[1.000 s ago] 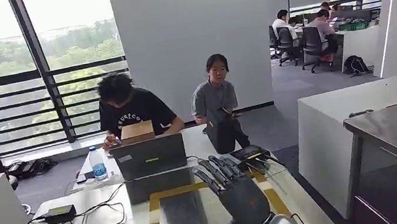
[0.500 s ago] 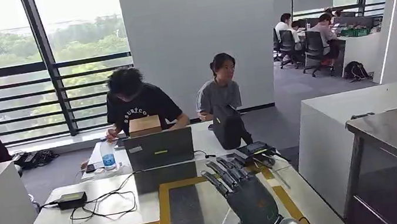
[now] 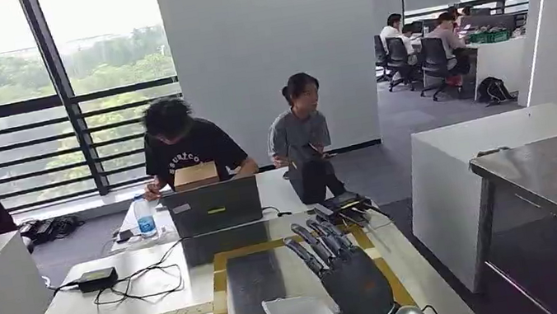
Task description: Take the parts from the cabinet and place them on the table.
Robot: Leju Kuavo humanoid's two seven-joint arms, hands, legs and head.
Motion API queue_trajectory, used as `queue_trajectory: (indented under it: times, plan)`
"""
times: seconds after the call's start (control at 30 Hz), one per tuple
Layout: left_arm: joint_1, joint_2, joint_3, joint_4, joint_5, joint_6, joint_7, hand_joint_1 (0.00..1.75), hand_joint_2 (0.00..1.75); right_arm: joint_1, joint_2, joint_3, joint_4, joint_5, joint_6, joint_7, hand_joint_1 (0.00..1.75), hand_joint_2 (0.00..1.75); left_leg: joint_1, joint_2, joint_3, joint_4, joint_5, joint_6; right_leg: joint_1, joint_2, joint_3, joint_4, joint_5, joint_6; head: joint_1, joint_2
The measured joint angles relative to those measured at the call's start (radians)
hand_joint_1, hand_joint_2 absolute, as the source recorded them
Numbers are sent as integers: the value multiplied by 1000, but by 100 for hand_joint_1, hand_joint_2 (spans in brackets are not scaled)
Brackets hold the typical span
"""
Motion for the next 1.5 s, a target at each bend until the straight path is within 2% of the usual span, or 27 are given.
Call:
queue_trajectory:
  times: [0.03,0.07,0.1,0.2,0.23,0.27,0.33,0.37,0.4,0.5,0.67,0.7,0.73,0.77,0.83,0.9,0.93,1.0,1.07,1.1,1.13,1.23,1.27,1.33,1.4,1.43,1.5]
  plan:
    - [-1,0,0,0,0,0,-1,0,0,-1,0,0,-5,0,1,0,0,0,0,0,59,-94,13,2,0,0,-5,5,4,5,0,0]
    - [-2,0,0,0,0,-1,-1,0,0,-1,-1,-1,-10,0,2,0,0,0,-4,-2,82,-120,-6,10,3,0,-12,7,9,12,-1,0]
    - [-1,0,0,0,0,-1,-2,0,0,-1,-2,-2,-10,0,3,0,0,0,-8,-7,65,-108,15,17,3,0,-11,6,13,18,1,0]
    - [-1,0,0,0,0,-2,-3,0,0,-3,-5,-3,-15,0,5,0,0,0,-7,-7,49,-120,20,43,5,1,-16,0,33,40,1,0]
    - [-2,-2,0,0,0,-2,-3,0,0,-3,-8,-4,-16,0,4,0,0,0,-3,-2,51,-123,30,53,-1,2,-22,12,18,44,0,0]
    - [-2,-1,0,0,0,-2,-3,0,0,-3,-10,-4,-18,0,4,1,0,0,-3,-2,40,-123,38,62,0,1,-37,45,-26,50,3,0]
    - [-1,0,0,-1,0,-2,-3,0,0,0,-13,-4,-19,0,4,5,0,0,-4,0,17,-122,56,67,-1,1,-88,191,-132,60,3,0]
    - [-1,0,0,-1,0,-3,-3,0,0,5,-14,-4,-20,1,4,8,0,0,-5,1,5,-121,64,69,-1,1,-110,269,-166,63,5,0]
    - [-1,0,0,0,0,-3,-3,0,0,12,-17,-4,-23,2,4,8,0,0,-6,0,-6,-119,72,69,-1,1,-117,313,-174,63,5,0]
    - [-1,0,0,0,0,-3,-2,0,0,17,-20,-4,-29,7,4,10,0,0,-10,0,-30,-117,88,67,2,1,-35,217,-116,52,5,0]
    - [-1,0,0,0,0,-3,-1,0,0,17,-20,-4,-30,7,4,10,0,0,-10,0,-32,-117,90,66,3,1,-17,189,-107,49,6,0]
    - [-2,-3,0,0,0,-3,0,0,0,16,-20,-5,-47,10,5,10,0,0,-15,0,-43,-116,104,58,15,0,112,-11,-103,23,6,0]
    - [-1,-3,0,0,0,-4,1,0,0,16,-21,-9,-55,13,7,10,0,0,-11,0,-42,-128,126,32,20,-1,99,-18,-71,6,6,0]
    - [-1,-1,0,0,0,-4,0,0,0,15,-21,-10,-57,13,7,10,0,0,-10,0,-48,-122,125,29,6,-4,99,-33,-54,2,6,0]
    - [-1,-2,0,1,0,-4,0,0,0,15,-20,-11,-61,14,8,10,0,0,-11,-4,-78,-53,40,20,5,-6,86,-40,-34,-9,2,0]
    - [-1,0,0,0,0,-4,0,0,0,20,-20,-11,-63,16,8,14,0,0,-5,-3,-124,103,-56,8,5,-6,62,-39,-19,-9,2,0]
    - [-1,1,0,0,0,-4,0,0,0,24,-20,-11,-64,18,8,17,0,0,-4,-3,-134,158,-71,3,4,-6,51,-38,-11,-7,1,0]
    - [0,3,0,0,0,-4,0,0,0,33,-20,-12,-68,20,8,23,0,0,0,-3,-98,140,-28,-3,0,-7,29,-32,2,-1,0,0]
    - [-1,5,0,0,-1,-4,0,0,0,37,-20,-14,-76,24,7,25,0,0,7,-2,7,-14,31,-10,-7,-7,7,-18,10,9,0,0]
    - [-3,5,0,0,-2,-4,0,0,0,37,-20,-15,-83,26,7,25,0,0,12,-2,58,-105,7,-15,-6,-7,-3,-6,13,15,0,0]
    - [-3,5,0,0,-2,-4,0,0,0,37,-20,-19,-87,28,6,25,0,0,1,-12,76,-115,6,-1,-3,-6,-12,1,17,22,-2,0]
    - [-2,5,0,0,-2,-4,3,0,0,40,-19,-21,-91,33,7,23,0,0,0,-11,53,-111,7,27,-2,-4,-12,-4,32,43,1,0]
    - [-2,5,0,0,-2,-4,3,0,0,41,-20,-22,-91,33,7,23,0,0,4,-8,48,-116,18,43,-6,-3,-19,-2,32,51,0,0]
    - [-3,6,0,0,-2,-4,4,0,0,41,-20,-23,-91,34,10,22,0,0,5,-3,34,-116,35,59,-7,-3,-49,66,-51,58,3,0]
    - [-2,6,0,-1,-2,-3,4,0,0,42,-20,-23,-91,34,11,21,0,0,2,-3,12,-114,52,62,-7,-3,-101,221,-147,62,4,0]
    - [-2,6,0,0,-2,-3,4,0,0,44,-20,-23,-91,34,13,20,0,0,0,-2,1,-114,60,63,-6,-3,-120,291,-169,62,4,0]
    - [-2,6,0,0,-2,-3,4,0,0,47,-20,-23,-90,34,14,20,0,0,-2,-3,-17,-113,74,63,-5,-3,-90,283,-144,56,5,0]
